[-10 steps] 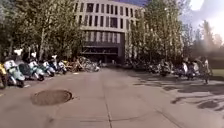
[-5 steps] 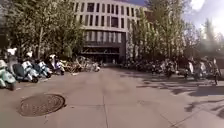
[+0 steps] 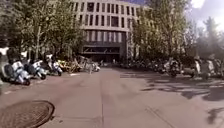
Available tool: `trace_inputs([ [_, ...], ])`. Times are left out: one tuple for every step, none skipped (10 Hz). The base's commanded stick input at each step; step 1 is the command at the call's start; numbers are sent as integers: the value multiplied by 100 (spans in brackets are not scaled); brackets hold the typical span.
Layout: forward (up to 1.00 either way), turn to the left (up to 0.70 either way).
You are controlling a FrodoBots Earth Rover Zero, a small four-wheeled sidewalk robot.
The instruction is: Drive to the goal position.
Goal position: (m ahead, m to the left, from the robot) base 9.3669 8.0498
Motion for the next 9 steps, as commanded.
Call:
trace_inputs([
  [70, 0],
  [70, 0],
  [70, 0],
  [70, 0],
  [70, 0],
  [70, -5],
  [70, -12],
  [70, -14],
  [70, -14],
])
